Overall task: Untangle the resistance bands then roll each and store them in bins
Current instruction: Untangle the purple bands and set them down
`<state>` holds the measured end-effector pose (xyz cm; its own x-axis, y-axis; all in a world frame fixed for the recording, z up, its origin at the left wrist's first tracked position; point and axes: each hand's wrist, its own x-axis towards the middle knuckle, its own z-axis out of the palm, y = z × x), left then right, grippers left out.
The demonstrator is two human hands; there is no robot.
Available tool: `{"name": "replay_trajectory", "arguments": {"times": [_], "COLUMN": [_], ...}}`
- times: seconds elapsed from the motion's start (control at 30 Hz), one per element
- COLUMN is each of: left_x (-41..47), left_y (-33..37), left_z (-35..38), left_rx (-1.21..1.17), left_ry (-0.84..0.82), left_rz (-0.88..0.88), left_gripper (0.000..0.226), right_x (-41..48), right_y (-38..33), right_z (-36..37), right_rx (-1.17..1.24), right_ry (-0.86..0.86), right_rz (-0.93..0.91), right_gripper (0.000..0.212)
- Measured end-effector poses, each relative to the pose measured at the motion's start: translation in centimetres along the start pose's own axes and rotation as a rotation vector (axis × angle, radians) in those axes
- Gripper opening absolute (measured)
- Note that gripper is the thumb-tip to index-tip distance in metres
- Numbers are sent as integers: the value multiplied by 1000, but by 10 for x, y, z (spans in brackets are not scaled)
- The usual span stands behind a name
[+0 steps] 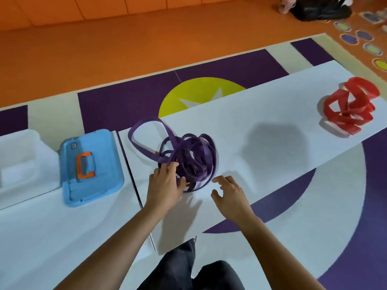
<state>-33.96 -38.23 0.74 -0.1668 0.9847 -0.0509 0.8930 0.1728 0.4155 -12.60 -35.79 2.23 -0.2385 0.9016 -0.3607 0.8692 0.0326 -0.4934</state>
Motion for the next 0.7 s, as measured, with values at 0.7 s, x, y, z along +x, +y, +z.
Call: {"name": "replay_trajectory", "arguments": {"times": [0.7], "left_x": [68], "left_y": [-14], "left_z": [47], "left_rx": [-275], "left_ry": [89], "left_rz": [-659], "left_gripper": [27], "right_x": [182], "right_y": [-37], "right_z": [-5], "right_rx": [-106], "right_ry": [-158], "right_rz": [-70], "right_gripper": [57]}}
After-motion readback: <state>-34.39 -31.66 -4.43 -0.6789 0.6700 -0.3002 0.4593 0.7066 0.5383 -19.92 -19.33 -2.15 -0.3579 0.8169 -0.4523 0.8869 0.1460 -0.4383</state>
